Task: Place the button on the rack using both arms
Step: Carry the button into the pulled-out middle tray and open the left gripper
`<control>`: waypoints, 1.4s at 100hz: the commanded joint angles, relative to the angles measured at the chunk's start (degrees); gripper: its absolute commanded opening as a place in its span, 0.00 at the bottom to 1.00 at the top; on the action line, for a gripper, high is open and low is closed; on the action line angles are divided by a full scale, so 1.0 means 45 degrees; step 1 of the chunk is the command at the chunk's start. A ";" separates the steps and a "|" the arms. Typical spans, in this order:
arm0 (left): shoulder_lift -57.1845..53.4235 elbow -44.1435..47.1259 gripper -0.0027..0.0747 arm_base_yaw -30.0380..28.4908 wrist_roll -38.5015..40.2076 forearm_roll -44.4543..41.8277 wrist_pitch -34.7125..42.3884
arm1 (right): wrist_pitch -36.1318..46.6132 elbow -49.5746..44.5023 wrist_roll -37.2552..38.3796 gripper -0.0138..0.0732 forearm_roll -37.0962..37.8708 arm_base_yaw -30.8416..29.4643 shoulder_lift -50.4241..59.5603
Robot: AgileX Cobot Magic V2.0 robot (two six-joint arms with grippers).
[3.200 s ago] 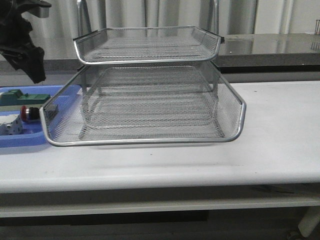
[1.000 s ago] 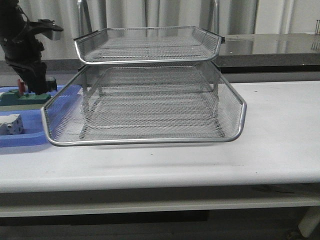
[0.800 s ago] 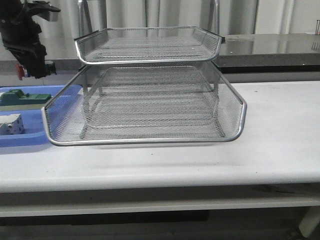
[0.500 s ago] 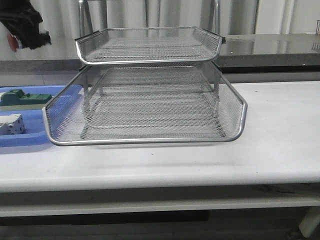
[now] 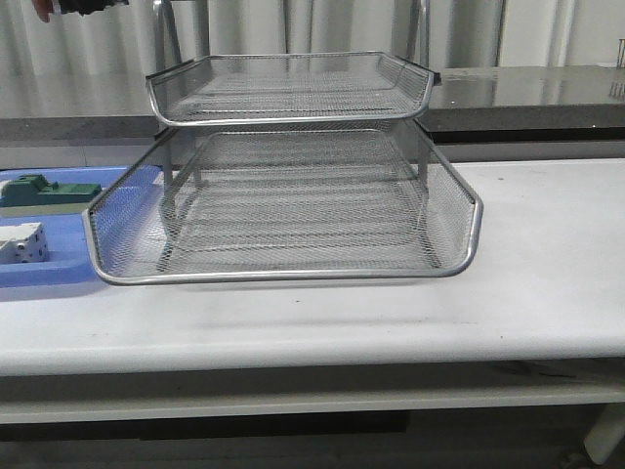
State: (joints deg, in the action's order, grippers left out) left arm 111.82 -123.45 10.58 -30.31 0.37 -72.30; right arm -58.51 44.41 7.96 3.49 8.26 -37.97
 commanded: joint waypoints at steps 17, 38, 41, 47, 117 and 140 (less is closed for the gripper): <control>-0.2400 0.1854 0.17 0.1240 0.0572 0.0180 -0.0118 | 0.0562 0.0427 -0.0087 0.08 0.0130 -0.0058 0.0018; -0.3139 0.3310 0.17 0.2598 0.0572 0.0554 -0.0118 | 0.0551 0.0427 -0.0087 0.08 0.0130 -0.0058 0.0018; -0.3161 0.3425 0.17 0.2870 0.0572 0.0558 -0.0118 | 0.0551 0.0427 -0.0087 0.08 0.0130 -0.0058 0.0018; -0.3161 0.3680 0.17 0.3311 0.0572 0.0558 -0.0118 | 0.0551 0.0427 -0.0087 0.08 0.0130 -0.0058 0.0018; -0.0603 0.4214 0.17 0.5588 0.0501 0.0609 0.0643 | 0.0551 0.0427 -0.0087 0.08 0.0130 -0.0058 0.0018; -0.0209 0.4214 0.18 0.5745 0.0452 0.0622 0.0716 | 0.0551 0.0427 -0.0087 0.08 0.0130 -0.0058 0.0018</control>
State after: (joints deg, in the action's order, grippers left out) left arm 113.79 -102.93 35.98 -28.51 2.31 -70.65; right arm -58.62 44.41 7.96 3.49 8.26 -37.97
